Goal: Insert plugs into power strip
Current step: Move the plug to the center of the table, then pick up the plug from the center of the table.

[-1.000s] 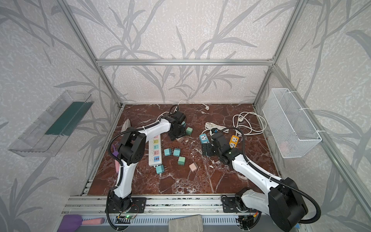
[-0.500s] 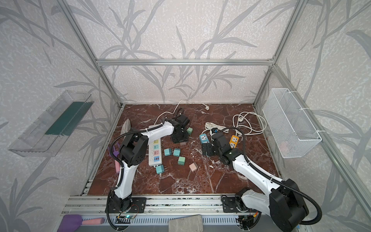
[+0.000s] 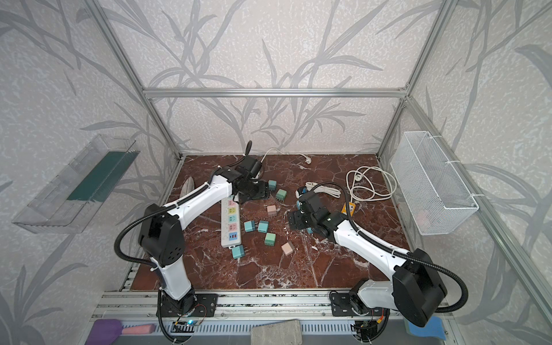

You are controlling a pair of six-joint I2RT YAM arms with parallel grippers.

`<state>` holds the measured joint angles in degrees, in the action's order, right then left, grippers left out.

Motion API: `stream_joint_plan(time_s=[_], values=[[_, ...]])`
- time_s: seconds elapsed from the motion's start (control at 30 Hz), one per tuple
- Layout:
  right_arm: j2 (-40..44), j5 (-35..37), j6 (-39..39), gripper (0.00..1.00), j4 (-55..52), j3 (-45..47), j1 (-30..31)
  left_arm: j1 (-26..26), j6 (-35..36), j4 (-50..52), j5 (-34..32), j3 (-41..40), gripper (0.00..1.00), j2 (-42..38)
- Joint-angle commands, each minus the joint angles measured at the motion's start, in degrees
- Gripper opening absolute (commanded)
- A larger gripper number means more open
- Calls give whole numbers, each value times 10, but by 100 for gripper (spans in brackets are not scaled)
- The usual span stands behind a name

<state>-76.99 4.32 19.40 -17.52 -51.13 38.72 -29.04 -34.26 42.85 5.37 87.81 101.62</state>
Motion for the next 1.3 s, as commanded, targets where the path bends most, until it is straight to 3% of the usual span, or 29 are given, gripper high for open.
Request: stream_joint_plan(time_s=[0.0, 0.13, 0.3, 0.43, 0.67, 0.9, 1.27], values=[[-27, 22, -7, 89, -34, -44, 8, 15, -12, -11, -27, -62, 73, -34], [-23, 51, -4, 87, -30, -52, 4, -11, -45, 9, 2, -51, 68, 8], [2, 57, 3, 86, -47, -31, -37, -78, -54, 65, -31, 26, 67, 94], [41, 35, 6, 87, -37, 7, -67, -95, -79, 77, -45, 53, 67, 135], [64, 16, -2, 90, -13, 45, -82, -98, -100, 120, -103, 122, 67, 200], [68, 4, -9, 91, 3, 57, -91, -96, -104, 153, -111, 190, 65, 271], [76, -8, -7, 91, 17, 70, -95, -97, -100, 131, -110, 176, 53, 286]])
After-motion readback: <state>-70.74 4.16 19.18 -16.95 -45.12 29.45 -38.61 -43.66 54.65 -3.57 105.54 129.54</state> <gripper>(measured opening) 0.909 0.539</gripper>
